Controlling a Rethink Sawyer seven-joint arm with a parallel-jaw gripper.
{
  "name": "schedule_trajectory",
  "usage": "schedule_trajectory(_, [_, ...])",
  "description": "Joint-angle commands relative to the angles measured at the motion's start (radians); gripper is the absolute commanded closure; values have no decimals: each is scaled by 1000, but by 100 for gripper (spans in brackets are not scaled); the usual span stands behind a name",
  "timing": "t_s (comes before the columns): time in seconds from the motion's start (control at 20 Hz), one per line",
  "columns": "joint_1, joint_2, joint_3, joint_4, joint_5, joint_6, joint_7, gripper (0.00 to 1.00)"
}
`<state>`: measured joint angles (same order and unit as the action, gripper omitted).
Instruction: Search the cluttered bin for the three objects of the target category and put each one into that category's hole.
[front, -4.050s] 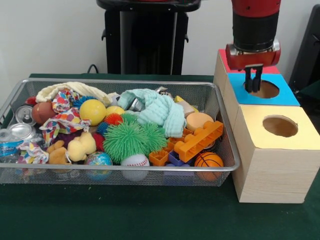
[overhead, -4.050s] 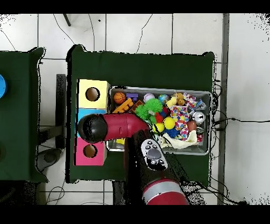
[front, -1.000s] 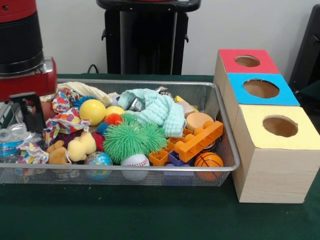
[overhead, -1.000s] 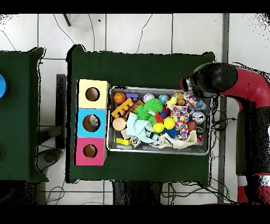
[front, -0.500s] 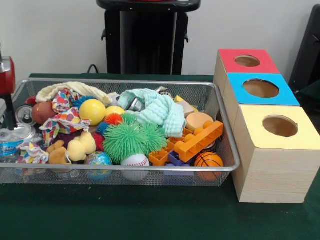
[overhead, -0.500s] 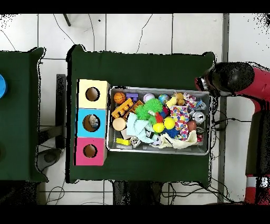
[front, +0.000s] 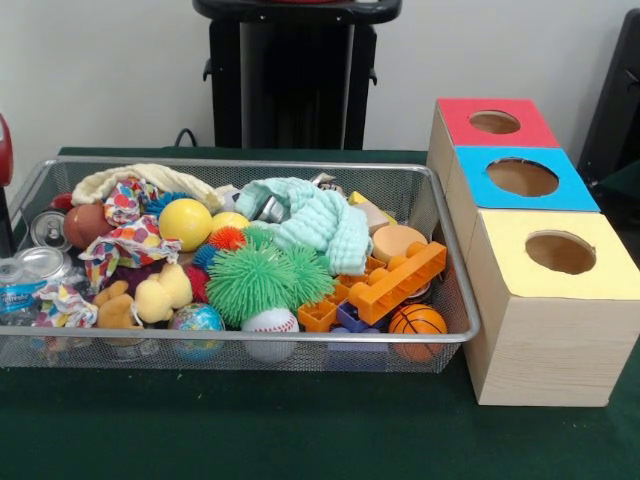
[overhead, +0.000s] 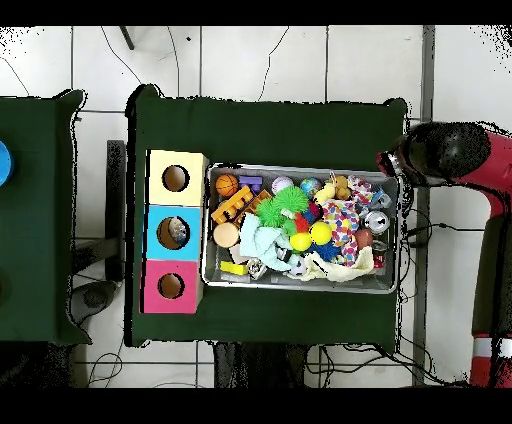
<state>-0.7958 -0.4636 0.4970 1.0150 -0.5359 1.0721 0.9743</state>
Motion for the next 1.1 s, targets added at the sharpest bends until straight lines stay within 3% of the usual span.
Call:
schedule_trajectory(0.05, [-21, 24, 77, 91, -65, 17, -427, 0])
schedule_trajectory(0.35, [-51, 24, 130, 135, -69, 12, -623, 0])
schedule_trajectory(0.75, [-68, 8, 151, 185, -68, 35, -775, 0])
schedule_trajectory(1.1, [-75, -3, 154, 223, -58, 30, -852, 0])
